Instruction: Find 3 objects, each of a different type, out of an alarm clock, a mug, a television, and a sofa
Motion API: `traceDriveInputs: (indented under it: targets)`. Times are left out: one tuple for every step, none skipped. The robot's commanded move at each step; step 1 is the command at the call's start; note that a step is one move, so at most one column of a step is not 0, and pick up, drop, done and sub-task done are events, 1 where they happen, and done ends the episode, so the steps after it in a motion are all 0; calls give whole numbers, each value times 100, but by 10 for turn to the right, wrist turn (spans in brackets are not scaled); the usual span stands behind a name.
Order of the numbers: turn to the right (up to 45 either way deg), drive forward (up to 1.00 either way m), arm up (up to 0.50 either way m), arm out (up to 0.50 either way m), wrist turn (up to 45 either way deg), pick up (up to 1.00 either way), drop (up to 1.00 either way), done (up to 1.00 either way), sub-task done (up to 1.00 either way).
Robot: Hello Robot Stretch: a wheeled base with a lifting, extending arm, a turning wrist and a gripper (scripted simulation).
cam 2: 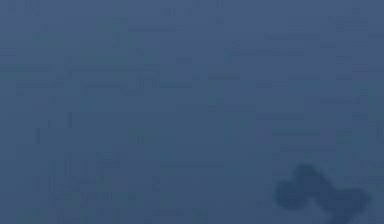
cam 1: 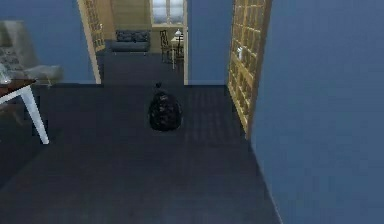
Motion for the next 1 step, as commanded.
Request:
traceDriveInputs:
  targets:
    - [0, 25, 0, 0, 0, 0, 0, 0, 0]
